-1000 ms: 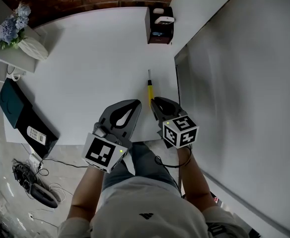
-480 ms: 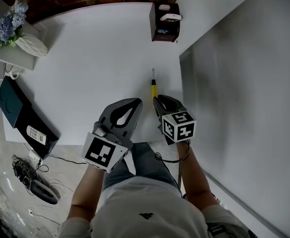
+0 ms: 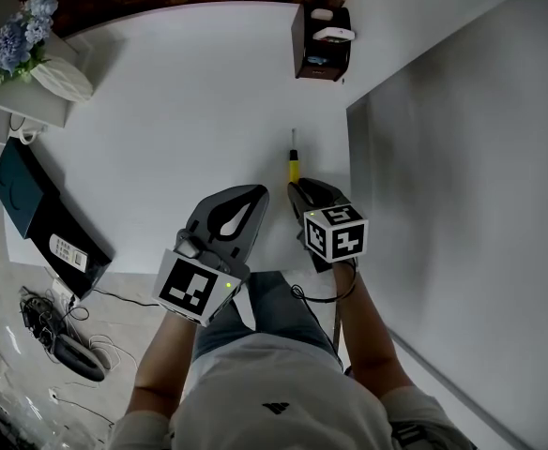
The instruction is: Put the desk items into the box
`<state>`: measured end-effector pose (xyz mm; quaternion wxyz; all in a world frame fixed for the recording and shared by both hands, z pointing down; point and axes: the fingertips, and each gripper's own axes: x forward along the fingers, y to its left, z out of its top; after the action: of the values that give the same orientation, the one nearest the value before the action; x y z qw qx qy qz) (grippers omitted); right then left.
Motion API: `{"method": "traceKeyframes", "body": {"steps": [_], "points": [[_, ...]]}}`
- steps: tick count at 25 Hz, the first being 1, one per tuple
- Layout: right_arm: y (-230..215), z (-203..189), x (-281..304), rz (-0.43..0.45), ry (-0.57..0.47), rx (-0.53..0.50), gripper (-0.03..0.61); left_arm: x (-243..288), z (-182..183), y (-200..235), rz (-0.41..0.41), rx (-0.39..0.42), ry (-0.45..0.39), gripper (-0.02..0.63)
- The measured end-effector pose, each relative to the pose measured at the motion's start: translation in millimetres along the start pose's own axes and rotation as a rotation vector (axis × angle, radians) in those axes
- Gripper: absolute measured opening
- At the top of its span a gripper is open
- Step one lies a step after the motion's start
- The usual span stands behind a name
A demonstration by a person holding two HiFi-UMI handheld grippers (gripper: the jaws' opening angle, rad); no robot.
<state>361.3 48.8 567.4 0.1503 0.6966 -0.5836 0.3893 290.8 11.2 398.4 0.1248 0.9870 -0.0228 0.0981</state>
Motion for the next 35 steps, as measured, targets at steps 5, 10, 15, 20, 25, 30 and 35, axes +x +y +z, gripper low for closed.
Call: {"method": "traceKeyframes", "body": {"steps": [5, 10, 15, 20, 25, 30, 35], "points": [[-2, 0, 6, -0.018, 0.022, 0.025, 0.095, -1, -1, 3, 0.004, -0.005, -0.002, 0.012], [-2, -3, 12, -0.036, 0.068, 0.027, 0.115, -3, -1, 6, 0.010, -0.004, -0.007, 0.012], [-1, -4, 15, -0.110, 0.091, -0.097, 0.087, -7, 1, 8, 0.016, -0.015, -0.014, 0.012], [-2, -4, 15, -0.108, 0.088, -0.088, 0.084, -12, 2, 11, 0.026, -0.011, -0.019, 0.012], [-1, -5, 12, -0.080, 0.081, -0.057, 0.083, -20, 4, 10, 0.037, -0.004, -0.025, 0.012], [15, -3, 2, -0.048, 0.058, -0.058, 0.083, -31, 7, 13, 0.063, 0.006, -0.036, 0.012], [37, 13, -16, -0.010, 0.007, -0.094, 0.083, -43, 12, 13, 0.085, 0.025, -0.056, 0.012]]}}
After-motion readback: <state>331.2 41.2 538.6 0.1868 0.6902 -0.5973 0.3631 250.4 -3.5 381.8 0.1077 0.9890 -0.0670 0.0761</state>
